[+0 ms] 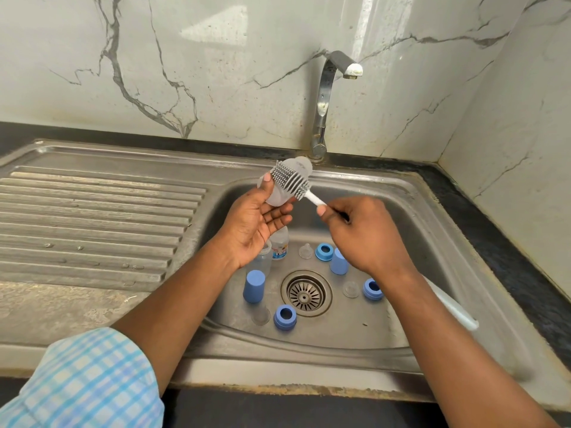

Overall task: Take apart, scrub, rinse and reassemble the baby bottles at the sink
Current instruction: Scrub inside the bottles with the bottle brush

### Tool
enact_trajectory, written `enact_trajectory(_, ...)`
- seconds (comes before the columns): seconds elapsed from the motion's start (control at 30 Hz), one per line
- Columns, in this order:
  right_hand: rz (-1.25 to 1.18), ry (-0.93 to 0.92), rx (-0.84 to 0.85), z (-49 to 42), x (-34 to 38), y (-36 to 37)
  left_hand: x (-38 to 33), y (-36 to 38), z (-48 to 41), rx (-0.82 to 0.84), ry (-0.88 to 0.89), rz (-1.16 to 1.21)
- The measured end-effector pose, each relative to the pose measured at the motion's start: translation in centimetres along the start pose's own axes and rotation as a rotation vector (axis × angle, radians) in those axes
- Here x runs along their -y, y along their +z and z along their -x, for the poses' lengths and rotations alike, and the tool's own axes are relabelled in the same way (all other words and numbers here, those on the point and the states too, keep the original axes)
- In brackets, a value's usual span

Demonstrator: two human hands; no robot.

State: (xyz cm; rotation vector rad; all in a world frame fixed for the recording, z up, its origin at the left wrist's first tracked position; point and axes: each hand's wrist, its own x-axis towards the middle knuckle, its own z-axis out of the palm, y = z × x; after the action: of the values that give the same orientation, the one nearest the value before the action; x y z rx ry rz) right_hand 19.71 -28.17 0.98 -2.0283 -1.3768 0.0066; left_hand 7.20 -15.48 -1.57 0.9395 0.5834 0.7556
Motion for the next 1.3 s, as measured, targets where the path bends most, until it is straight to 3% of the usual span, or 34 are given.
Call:
enact_trajectory(0.2,0.104,0.195,-0.196,-1.1,-1.6,0.1,0.1,0.5,0.5,0.065,-0.041,-0.004)
enact_trajectory(0.4,0.052,-0.047,0.033,0.1,0.2,0.3,0.0,0.0,0.0,0.021,-0.068,0.052)
enact_trajectory(0.63,0.14,0.131,-0.18,-1.0,-0.9,0.3,0.4,0.6,0.1,0.042,-0.101,0.079)
enact_trajectory(0.83,0.193,-0.057,0.017,0.5,1.0,0.4,0.3,-0.2,-0.3,-0.007,-0.092,0.131)
enact_trajectory(1.03,0.185,0.117,-0.17,-0.9,-1.2,0.1,0.4,0.0,-0.4,0.04,-0.122,0.172)
enact_trajectory(1.23,0.108,-0.064,0.044,0.4,0.5,0.3,0.1,-0.4,-0.4,0.033,-0.116,0.217)
enact_trajectory(1.3,0.138,-0.032,-0.006,0.0,0.4,0.5,-0.1,-0.5,-0.4,0.034,-0.113,0.246)
